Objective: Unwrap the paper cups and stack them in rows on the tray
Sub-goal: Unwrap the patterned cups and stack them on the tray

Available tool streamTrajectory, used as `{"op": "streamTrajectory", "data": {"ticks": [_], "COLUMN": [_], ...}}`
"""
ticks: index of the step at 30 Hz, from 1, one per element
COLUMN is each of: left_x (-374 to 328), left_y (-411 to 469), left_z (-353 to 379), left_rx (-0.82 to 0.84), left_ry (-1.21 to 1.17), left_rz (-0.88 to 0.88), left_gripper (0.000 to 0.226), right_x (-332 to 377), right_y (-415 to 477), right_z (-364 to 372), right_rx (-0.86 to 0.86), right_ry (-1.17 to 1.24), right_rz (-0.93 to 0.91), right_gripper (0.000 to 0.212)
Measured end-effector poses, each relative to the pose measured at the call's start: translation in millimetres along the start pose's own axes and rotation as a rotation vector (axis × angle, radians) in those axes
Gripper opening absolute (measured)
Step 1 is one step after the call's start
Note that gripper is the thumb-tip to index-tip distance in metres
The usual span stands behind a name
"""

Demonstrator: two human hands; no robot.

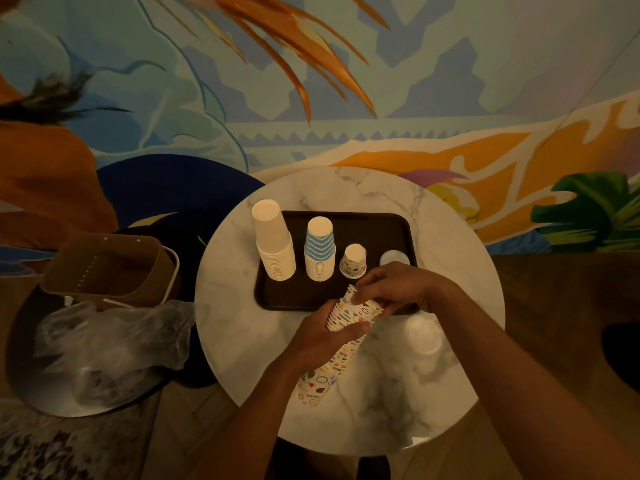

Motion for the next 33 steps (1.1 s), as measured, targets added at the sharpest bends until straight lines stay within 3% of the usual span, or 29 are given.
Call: {"op": "streamTrajectory", "data": {"ticks": [9,15,19,22,28,33], "left_x": [1.1,5.0,7.8,7.8,2.7,15.2], "left_y": [3.8,0.8,0.3,1.9,-0.7,1.5], "left_z": [-6.4,-11.9,-13.1,-11.6,-12.3,-19.2], "left_rx": [-0.056,-0.104,-0.118,-0.111,-0.120,-0.146], "left_ry": [-0.025,-0.038,-0.038,-0.029,-0.044,-0.086], "left_rz": [0.010,-0.010,-0.024,-0.025,-0.032,-0.047], "left_gripper": [0.046,0.042,0.045,0.057,0.034,0.035], "right_x": [-16.1,-39.4,-48.5,-55.6,-49.4,-34.1], "right_y": [-6.8,-11.8,6.0,24.9,57.8,87.6], "right_z": [-39.4,-90.7,-81.6,-66.1,-61.1,-69.6], "right_rx": [-0.082,-0.299,-0.293,-0.317,-0.519,-0.682], "right_ry": [0.143,0.502,0.857,0.954,0.769,0.572], "right_rz": [0.033,0.058,0.042,0.083,0.133,0.096], "right_gripper": [0.031,0.049,0.050,0.061,0.049,0.092]}}
Point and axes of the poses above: each hand's wrist, its own y-axis towards the middle knuckle, its own z-axis out of the palm, x = y × z, the point moved 10 cm from there along y, towards the middle knuckle, and after that the axes turned 13 degrees about -y, right-handed, at the moved point
